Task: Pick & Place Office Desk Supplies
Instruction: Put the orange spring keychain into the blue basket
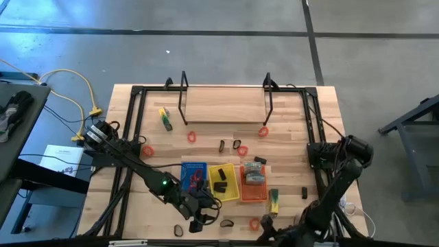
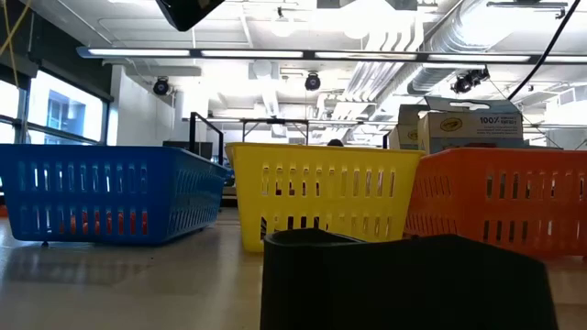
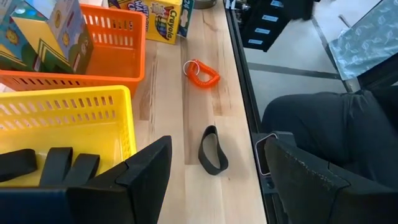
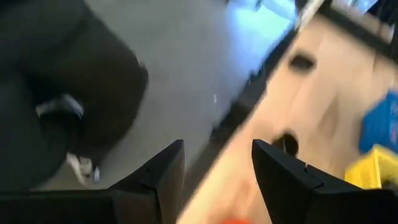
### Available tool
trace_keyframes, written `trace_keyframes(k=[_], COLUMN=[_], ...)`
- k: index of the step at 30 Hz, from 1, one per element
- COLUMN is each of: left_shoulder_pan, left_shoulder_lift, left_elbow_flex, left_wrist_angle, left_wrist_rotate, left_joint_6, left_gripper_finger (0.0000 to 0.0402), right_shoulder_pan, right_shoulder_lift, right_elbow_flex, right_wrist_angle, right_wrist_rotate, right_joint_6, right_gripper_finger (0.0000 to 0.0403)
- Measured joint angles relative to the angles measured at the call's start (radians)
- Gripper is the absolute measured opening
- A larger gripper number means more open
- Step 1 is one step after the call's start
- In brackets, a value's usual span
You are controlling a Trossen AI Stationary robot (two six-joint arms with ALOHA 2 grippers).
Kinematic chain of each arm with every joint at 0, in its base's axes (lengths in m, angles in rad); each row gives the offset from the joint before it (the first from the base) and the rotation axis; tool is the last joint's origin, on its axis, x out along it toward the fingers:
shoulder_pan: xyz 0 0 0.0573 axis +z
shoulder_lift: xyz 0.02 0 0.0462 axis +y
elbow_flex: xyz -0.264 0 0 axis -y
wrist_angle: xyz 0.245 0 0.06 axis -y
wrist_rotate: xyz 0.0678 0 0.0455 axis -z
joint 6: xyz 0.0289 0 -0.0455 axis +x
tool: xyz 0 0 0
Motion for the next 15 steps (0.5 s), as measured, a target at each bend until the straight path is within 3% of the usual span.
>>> trace_keyframes(k=[4, 15], left_shoulder_pan=[0.001, 0.001], left_shoulder_lift=[0.000, 0.000], left_elbow_flex=[0.000, 0.000], left_wrist_angle=[0.000, 0.000], left_wrist_rotate=[-0.001, -0.005], left_joint_6=[0.000, 0.000], left_gripper_finger=[0.0252, 0.0252], right_shoulder_pan=[-0.022, -0.085], right_shoulder_lift=[0.042, 0.039], right_elbow_flex=[0.036, 0.039], right_wrist_angle=[-0.185, -0.309], right_wrist_rotate=[-0.032, -0.154], right_joint_6=[0.092, 0.192], right_gripper_finger=[0.0176, 0.0172])
